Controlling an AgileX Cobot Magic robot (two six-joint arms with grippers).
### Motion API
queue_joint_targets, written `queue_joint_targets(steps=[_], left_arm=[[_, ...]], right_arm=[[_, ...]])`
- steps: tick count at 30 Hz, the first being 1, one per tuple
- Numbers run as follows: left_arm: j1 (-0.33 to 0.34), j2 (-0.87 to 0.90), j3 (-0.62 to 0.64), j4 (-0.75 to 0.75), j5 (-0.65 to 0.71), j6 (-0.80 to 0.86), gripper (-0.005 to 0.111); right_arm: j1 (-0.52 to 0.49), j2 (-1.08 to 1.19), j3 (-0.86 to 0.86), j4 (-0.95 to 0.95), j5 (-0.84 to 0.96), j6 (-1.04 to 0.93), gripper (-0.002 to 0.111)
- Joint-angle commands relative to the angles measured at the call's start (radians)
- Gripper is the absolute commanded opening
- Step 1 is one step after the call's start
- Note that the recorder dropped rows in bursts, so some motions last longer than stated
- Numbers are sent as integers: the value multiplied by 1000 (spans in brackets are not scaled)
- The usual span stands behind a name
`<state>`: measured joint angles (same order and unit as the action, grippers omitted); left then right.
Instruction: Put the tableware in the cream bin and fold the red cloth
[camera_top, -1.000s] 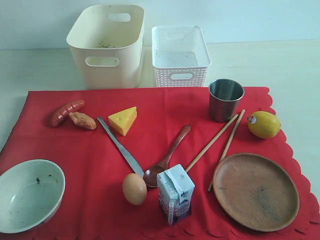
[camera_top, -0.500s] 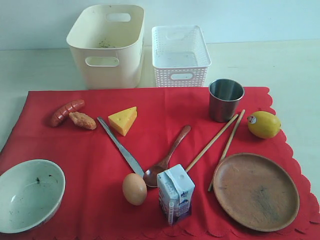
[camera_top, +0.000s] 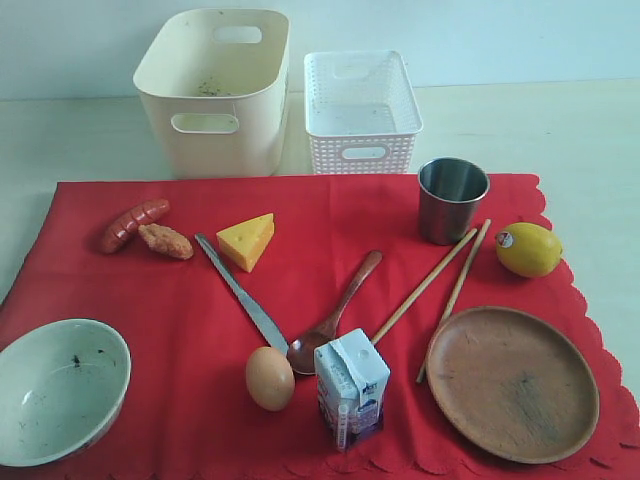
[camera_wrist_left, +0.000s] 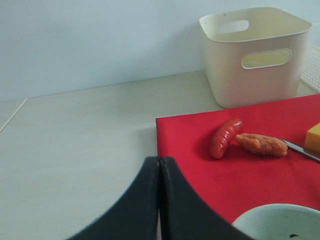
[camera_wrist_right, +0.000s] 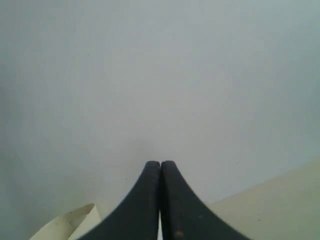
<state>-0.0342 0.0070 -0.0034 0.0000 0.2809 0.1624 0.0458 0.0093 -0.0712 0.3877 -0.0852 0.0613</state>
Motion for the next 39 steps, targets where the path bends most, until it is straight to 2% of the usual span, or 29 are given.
queue_joint_targets(steps=[1, 9, 15, 22, 25, 31, 39], left_arm=[[2, -7, 3, 0, -6, -6, 0], [2, -7, 3, 0, -6, -6, 0], [2, -7, 3, 0, -6, -6, 0], [2, -7, 3, 0, -6, -6, 0], [2, -7, 3, 0, -6, -6, 0], [2, -7, 3, 0, -6, -6, 0], [2, -7, 3, 0, -6, -6, 0]], right_arm=[[1, 94, -69, -32, 111, -9, 0], [1, 511, -81, -29, 68, -9, 0], [1, 842, -182, -29, 148, -9, 0], [1, 1080, -255, -29, 160, -9, 0], [43, 1136, -275, -29, 157, -9, 1], [190, 1179, -325, -33, 42, -67, 14], [200, 1247, -445, -33, 63, -122, 45]])
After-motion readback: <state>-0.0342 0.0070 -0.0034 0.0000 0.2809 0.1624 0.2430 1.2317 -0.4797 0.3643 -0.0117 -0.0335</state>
